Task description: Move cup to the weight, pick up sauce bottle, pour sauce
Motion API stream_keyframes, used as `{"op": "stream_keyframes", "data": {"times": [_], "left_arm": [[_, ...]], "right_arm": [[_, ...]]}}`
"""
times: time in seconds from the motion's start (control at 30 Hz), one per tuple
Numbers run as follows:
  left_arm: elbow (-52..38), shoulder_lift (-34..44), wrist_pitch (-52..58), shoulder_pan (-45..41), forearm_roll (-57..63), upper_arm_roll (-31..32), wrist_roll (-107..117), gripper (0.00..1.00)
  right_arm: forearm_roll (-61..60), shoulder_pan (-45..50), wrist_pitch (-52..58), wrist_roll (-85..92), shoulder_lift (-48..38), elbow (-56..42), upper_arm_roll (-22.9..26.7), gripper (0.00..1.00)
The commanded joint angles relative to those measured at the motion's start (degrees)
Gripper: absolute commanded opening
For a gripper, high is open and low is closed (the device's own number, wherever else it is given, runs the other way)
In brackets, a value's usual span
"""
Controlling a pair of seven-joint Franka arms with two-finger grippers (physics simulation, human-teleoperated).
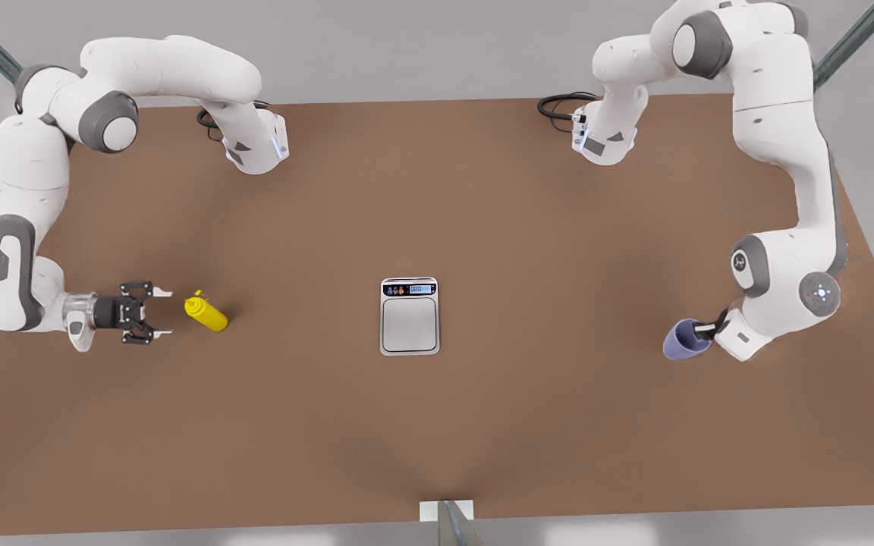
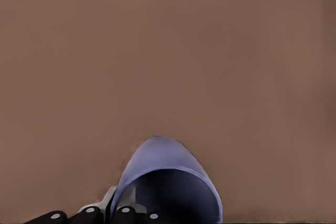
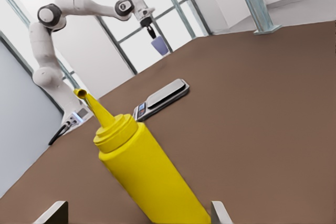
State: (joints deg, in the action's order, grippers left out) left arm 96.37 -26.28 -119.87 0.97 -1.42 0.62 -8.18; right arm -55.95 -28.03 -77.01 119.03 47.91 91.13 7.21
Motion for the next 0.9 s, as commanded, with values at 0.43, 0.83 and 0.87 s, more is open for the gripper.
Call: {"op": "stream_keyframes", "data": {"times": [0.43, 0.83, 0.87], "left_arm": [[-38.81, -26.72, 5.52, -37.89, -0.43, 9.31, 75.24, 0.21], [-38.28, -28.48, 5.7, -37.8, -0.25, 9.23, 74.98, 1.0], [-38.28, -27.77, 6.66, -37.54, -0.42, 9.23, 75.15, 1.0]], "right_arm": [[0.84, 0.08, 0.11, 40.23, 2.1, 3.71, -0.01, 1.0], [-1.7, 2.45, -1.12, 39.71, 2.72, 3.71, -0.45, 1.0], [-1.71, 2.54, -1.12, 39.71, 2.72, 3.8, -0.45, 1.0]]}}
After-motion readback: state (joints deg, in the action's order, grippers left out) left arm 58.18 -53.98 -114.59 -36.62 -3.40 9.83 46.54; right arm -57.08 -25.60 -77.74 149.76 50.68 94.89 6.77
